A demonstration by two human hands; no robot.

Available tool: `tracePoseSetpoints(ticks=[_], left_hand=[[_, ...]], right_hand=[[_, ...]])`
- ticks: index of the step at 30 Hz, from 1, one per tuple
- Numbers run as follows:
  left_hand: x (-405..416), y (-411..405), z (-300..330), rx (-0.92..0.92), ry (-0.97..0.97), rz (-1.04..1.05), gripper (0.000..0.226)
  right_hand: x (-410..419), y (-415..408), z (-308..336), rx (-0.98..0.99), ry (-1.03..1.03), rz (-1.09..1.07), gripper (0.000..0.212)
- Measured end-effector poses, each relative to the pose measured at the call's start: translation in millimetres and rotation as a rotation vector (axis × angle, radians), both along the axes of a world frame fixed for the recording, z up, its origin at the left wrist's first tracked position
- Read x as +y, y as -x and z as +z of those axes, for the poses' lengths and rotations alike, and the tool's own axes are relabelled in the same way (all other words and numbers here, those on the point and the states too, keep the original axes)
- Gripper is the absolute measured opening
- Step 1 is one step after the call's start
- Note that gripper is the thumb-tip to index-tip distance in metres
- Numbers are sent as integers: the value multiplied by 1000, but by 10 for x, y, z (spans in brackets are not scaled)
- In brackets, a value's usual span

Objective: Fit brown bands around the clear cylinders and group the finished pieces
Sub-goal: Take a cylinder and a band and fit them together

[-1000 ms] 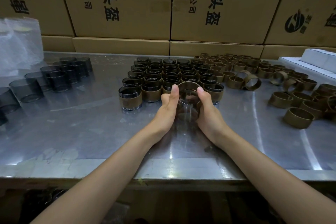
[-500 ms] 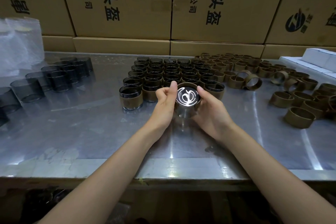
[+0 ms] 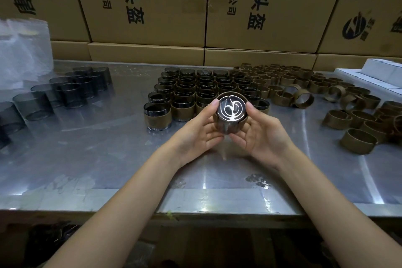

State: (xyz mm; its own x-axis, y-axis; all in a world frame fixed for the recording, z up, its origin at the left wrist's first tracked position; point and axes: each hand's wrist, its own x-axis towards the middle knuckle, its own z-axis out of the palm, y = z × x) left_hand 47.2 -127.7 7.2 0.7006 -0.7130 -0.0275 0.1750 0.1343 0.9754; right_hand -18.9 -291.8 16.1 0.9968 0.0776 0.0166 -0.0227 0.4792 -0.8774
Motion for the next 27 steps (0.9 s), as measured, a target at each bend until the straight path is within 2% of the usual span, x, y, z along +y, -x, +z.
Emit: tracePoseSetpoints(ticks=[2,5,8,11,13,15,17,19,23,27], left_hand=[[24,10,2,27,62,-44,68],[27,31,-4,45,153,-122,82],[15,47,-12,24,215,-151,75],[17,56,-10,10,242,-162,81],[24,51,11,28,263,-161,84],[28,50,44,45,260,-138,83],[18,53,67,34,216,-31,80],[-19,47,75,-47,155,119,65],[-76,69,86,-248,86,235,49],[-75,-1,14,-379,63,290,25]], right_hand=[[1,9,4,-41,-19,43,56],[9,29,-3,-101,-58,97,59],[16,42,-7,-131,-84,125,60],[35,59,9,-155,-68,138,59],[45,59,19,-147,-68,126,60],[50,50,28,-124,-61,102,70],[68,53,37,-108,21,45,74],[110,48,41,-117,110,-41,59],[154,3,9,-175,276,-182,22],[109,-40,-68,-199,321,-145,7]])
